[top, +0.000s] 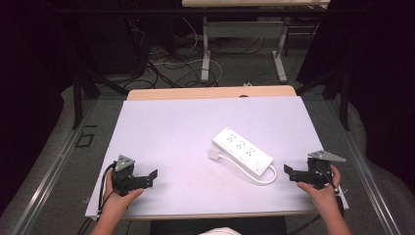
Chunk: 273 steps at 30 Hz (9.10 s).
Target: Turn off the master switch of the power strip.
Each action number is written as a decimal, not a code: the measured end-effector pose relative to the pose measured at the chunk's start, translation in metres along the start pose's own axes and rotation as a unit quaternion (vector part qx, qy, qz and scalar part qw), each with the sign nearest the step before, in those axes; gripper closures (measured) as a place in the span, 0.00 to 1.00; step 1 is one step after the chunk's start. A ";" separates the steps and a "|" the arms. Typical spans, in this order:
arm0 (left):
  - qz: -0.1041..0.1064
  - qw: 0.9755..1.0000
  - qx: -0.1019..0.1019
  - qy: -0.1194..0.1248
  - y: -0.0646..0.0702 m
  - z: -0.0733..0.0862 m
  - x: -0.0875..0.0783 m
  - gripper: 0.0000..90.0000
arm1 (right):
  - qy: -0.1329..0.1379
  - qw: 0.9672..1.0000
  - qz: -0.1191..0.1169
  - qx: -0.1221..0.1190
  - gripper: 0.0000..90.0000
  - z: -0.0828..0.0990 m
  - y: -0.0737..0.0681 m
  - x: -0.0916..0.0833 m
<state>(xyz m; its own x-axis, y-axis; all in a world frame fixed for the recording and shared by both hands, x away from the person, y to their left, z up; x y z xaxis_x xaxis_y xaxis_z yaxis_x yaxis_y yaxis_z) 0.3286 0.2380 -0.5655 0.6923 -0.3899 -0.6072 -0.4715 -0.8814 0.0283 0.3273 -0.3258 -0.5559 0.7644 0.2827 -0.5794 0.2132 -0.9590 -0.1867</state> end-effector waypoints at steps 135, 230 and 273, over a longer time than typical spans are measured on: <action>-0.003 1.000 0.006 0.007 0.006 0.002 -0.015 0.05 | -0.200 0.960 -0.081 -0.178 0.85 -0.051 -0.097 0.024; -0.007 1.000 0.005 0.008 0.004 0.002 -0.016 0.06 | -0.239 0.956 -0.090 -0.144 0.70 -0.048 -0.095 0.043; -0.007 1.000 0.003 0.011 0.004 0.003 -0.015 0.06 | -0.200 0.969 -0.057 -0.134 0.00 -0.061 -0.089 0.031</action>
<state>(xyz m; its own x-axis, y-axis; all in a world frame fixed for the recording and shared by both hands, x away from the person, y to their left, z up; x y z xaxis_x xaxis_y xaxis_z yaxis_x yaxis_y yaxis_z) 0.3147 0.2409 -0.5581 0.7107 -0.3825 -0.5904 -0.4645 -0.8855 0.0146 0.3691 -0.2333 -0.5083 0.4412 0.3207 -0.8381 0.4732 -0.8767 -0.0864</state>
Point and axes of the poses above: each handheld gripper's, and its own axes: x roughly forward along the jaws, z roughly out of its underside, y roughly to its right, the point moved 2 cm from there along x, roughly forward along the jaws, and after that the axes turned 6 degrees about x, right-handed, at the moved point
